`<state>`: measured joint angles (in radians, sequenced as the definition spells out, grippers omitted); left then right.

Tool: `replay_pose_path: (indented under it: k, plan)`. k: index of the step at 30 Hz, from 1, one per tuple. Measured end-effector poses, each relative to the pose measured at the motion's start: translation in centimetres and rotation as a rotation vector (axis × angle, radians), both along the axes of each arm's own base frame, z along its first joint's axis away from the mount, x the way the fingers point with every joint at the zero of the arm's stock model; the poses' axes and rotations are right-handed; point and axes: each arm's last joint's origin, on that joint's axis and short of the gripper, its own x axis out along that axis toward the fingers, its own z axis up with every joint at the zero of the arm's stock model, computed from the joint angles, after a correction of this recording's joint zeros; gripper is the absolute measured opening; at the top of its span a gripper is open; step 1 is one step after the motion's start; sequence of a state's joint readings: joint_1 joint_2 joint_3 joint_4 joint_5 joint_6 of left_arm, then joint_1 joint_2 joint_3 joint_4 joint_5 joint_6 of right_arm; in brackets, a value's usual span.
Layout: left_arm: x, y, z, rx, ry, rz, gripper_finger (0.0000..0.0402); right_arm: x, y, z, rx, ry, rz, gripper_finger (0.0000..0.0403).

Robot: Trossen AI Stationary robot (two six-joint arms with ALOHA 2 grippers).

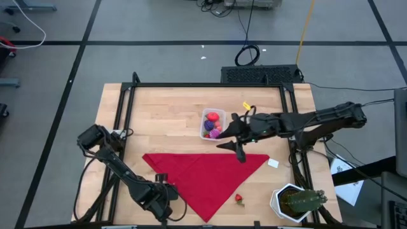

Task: Pick and placing Produce into tupperware
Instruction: Put the left red strawberry into the transparent bin

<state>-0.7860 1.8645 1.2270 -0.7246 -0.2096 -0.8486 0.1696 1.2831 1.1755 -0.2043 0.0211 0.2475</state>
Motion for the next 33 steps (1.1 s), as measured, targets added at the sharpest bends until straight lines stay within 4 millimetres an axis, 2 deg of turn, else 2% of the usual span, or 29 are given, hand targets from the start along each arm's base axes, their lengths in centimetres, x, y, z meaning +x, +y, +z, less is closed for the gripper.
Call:
replay_pose_path:
  k: [5, 10, 16, 24, 28, 33]
  plan:
    - [0.7, 1.5, 1.3, 0.006, -0.012, -0.007, 0.0124, -1.5, -0.3, 2.2, 0.006, -0.119, 0.005, 0.0157]
    - [2.2, 4.5, 3.6, 0.051, -0.085, -0.034, 0.0124, -2.9, -0.5, 3.6, 0.007, -0.182, 0.008, 0.0157]
    - [4.6, 10.2, 6.3, 0.114, -0.168, -0.040, 0.0124, -3.3, -0.6, 4.0, 0.011, -0.195, 0.007, 0.0157]
    - [8.5, 18.6, 8.6, 0.198, -0.256, -0.040, 0.0124, -3.4, -0.7, 4.0, 0.001, -0.188, 0.001, 0.0157]
    - [10.1, 21.7, 9.5, 0.245, -0.291, -0.033, 0.0124, -4.0, -1.4, 4.6, -0.037, -0.225, -0.011, 0.0157]
    - [11.7, 24.2, 10.1, 0.266, -0.367, -0.025, 0.0124, -5.4, -2.9, 5.9, -0.069, -0.287, -0.066, 0.0157]
